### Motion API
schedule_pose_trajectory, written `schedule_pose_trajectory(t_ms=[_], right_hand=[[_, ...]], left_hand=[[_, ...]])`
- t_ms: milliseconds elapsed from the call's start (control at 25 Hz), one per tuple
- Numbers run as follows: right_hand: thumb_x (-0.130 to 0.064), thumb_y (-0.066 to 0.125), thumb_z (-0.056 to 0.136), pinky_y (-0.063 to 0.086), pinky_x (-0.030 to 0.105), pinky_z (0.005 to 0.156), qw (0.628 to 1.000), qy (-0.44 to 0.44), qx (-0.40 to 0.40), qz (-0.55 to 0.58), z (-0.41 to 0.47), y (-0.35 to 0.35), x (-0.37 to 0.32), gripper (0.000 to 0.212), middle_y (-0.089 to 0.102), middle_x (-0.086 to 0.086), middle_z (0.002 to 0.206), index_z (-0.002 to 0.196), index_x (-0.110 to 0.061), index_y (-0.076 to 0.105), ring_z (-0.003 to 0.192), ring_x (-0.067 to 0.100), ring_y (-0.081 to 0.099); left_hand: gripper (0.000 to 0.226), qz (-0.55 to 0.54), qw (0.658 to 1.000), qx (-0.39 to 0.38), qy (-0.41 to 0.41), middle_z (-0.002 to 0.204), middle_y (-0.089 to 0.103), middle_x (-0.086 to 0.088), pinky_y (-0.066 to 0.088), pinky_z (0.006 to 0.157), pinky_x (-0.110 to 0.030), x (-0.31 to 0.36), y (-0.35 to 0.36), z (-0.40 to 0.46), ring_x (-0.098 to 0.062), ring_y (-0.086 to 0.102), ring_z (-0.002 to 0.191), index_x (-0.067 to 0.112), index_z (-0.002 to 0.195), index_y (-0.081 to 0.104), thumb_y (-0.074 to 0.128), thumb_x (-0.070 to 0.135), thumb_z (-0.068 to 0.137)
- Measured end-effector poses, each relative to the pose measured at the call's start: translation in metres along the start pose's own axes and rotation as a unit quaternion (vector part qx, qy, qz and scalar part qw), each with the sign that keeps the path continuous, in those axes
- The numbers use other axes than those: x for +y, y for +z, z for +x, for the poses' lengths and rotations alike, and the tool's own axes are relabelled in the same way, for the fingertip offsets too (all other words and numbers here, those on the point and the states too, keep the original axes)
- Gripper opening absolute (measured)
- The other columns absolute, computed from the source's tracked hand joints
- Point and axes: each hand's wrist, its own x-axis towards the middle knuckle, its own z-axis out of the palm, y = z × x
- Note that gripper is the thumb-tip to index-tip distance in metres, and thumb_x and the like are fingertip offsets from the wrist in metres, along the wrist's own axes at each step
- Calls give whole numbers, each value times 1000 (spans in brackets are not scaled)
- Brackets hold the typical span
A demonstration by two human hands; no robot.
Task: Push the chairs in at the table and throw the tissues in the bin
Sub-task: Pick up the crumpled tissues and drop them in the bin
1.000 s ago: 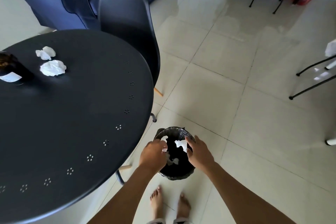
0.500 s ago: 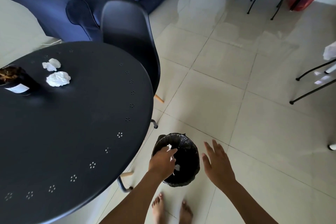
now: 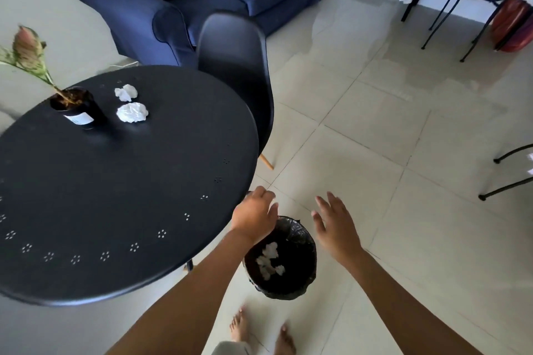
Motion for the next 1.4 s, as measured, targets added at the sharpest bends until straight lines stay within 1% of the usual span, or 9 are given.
schedule_pose_trajectory(t_ms=[160,400,600,760,880,1040,1120,1240,1400], right_hand=[[-27,40,97,25,40,118,996,-84,19,-3,57,-19,-63,48,29,15,154,142,-12,39,143,30,26],[-27,42,97,27,41,117,981,-190,7,19,143,-26,-184,46,34,13,152,140,-12,41,142,29,27],[-24,50,93,30,39,114,970,-236,-57,31,216,-14,-286,48,38,9,148,139,-14,42,140,25,29],[-22,54,90,37,40,110,965,-245,-87,18,287,-6,-361,49,40,5,145,138,-20,42,135,24,35],[-17,52,90,39,41,108,956,-276,-99,-14,337,0,-407,46,43,5,141,135,-27,48,132,25,38],[-11,46,91,41,44,106,931,-336,-123,-70,378,19,-454,49,38,4,146,133,-36,50,134,25,37],[-9,44,92,39,45,108,915,-363,-144,-100,391,32,-470,53,31,2,152,134,-40,47,137,26,33],[-8,46,92,39,45,109,892,-392,-158,-159,404,46,-480,53,30,-1,154,133,-42,48,138,26,33],[-16,53,88,50,42,94,897,-381,-156,-161,409,57,-478,31,54,3,136,115,-23,67,120,27,53]], left_hand=[[28,-16,994,97,-44,115,58,-3,55,76,-37,-36,-56,9,-25,59,100,16,111,61,44,30,94],[27,-12,974,163,-155,111,59,-6,53,74,-36,-143,-128,10,-28,61,97,13,111,62,49,27,92],[29,-14,957,183,-223,115,58,-6,53,77,-37,-235,-168,26,-26,59,104,12,115,61,52,28,92],[38,-12,958,152,-244,126,51,-2,52,83,-36,-295,-182,58,-21,49,120,16,127,52,50,31,92],[45,-2,963,154,-223,130,47,0,53,78,-35,-326,-183,82,-20,44,123,18,133,44,50,34,91],[47,38,972,208,-100,125,55,-4,58,62,-33,-341,-182,108,-25,55,114,17,128,52,61,33,84],[49,70,974,207,-52,129,58,-6,61,69,-36,-346,-180,120,-28,56,117,19,127,55,64,35,82],[47,64,986,144,-47,144,48,-3,57,83,-38,-350,-172,131,-28,46,131,25,133,52,56,37,88],[29,50,983,164,-59,129,62,-6,61,59,-39,-349,-172,137,-29,64,107,15,111,67,64,23,84]])
